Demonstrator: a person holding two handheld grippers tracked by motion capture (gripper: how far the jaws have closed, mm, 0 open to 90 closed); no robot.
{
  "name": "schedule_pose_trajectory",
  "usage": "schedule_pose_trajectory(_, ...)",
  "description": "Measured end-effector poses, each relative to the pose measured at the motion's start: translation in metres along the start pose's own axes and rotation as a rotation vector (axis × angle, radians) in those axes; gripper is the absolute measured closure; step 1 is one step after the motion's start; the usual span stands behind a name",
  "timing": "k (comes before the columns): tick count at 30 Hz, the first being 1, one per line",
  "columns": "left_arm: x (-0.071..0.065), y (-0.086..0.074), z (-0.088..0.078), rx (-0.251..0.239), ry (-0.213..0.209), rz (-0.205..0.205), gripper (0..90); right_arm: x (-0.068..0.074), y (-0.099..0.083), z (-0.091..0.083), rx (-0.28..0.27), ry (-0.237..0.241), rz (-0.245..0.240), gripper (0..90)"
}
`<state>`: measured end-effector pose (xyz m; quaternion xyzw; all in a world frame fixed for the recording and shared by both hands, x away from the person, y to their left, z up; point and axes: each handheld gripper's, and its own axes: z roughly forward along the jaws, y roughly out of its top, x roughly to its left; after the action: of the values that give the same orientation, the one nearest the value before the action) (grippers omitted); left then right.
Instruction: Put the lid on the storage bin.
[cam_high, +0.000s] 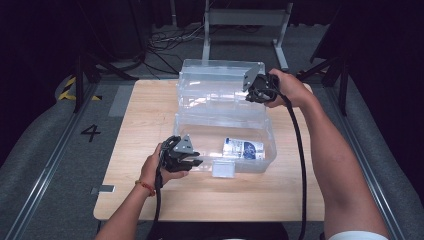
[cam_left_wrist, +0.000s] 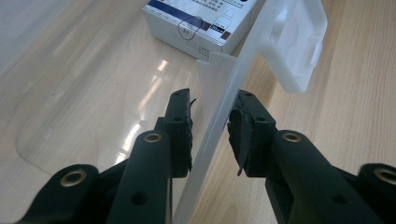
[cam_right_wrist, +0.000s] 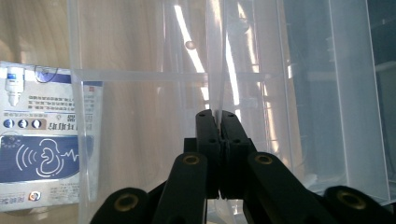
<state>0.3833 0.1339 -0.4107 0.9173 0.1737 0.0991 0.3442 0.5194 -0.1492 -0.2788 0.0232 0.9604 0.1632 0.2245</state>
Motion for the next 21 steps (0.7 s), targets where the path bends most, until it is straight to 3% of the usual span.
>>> schedule_pose_trajectory(21,-0.001,-0.001,0.0,-0.011,0.014,0.004,68.0,0.025,-0.001,-0.018,-0.039,-0.019,-0.027,88.3)
